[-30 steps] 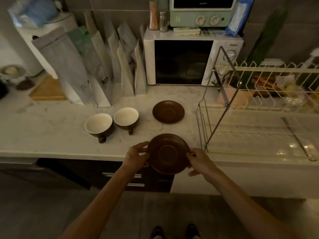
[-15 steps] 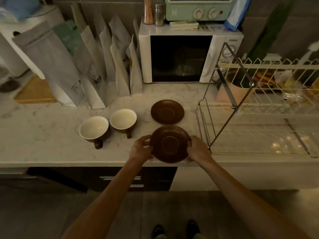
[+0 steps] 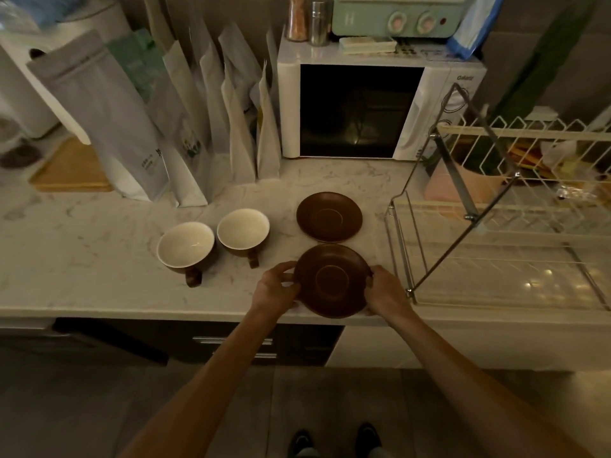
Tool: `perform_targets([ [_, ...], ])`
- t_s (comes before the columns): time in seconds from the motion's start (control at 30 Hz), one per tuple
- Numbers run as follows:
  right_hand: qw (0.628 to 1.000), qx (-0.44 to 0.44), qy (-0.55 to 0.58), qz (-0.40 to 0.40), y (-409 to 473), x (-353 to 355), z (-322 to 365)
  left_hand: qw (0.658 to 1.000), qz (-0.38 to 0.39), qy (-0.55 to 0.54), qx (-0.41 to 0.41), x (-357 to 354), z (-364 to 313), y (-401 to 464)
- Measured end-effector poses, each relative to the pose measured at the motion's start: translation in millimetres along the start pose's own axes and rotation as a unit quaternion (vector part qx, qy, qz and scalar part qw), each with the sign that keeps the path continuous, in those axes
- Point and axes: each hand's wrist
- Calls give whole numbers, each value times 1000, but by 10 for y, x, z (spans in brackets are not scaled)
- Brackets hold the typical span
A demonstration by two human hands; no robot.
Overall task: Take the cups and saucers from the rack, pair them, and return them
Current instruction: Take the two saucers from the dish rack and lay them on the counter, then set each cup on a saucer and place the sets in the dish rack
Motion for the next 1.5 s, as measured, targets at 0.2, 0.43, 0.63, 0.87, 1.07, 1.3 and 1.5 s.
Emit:
perform_targets([
  [0.2, 999, 11, -34, -7, 24, -29, -16, 1000, -10, 8, 1, -30, 25, 5],
  [0.43, 989, 39, -140, -34, -62, 2, 53, 995, -53, 84, -27, -2, -6, -84],
  [0.63, 954, 169, -212, -129, -131, 19, 423, 987, -118, 105, -40, 305, 21, -186],
  [0.87, 966, 250, -62, -32, 341, -42, 1087, 973, -163, -153, 53, 745, -50, -217],
  [1.07, 973, 219, 8, 76, 613, -231, 1543, 959, -185, -203, 64, 709, -110, -99],
  [1.3, 979, 166, 49, 104, 760, -514, 1613, 945, -221, -231, 62, 572, -177, 34],
  [1.5, 982, 146, 70, 97, 854, -635, 1593, 942, -218, -252, 40, 541, -211, 96],
])
Point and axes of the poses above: each hand's wrist, its own y-axis towards the middle knuckle, its own x-axis out of the back of the hand, z = x × y, and after that the axes turned 11 degrees about x, right-handed
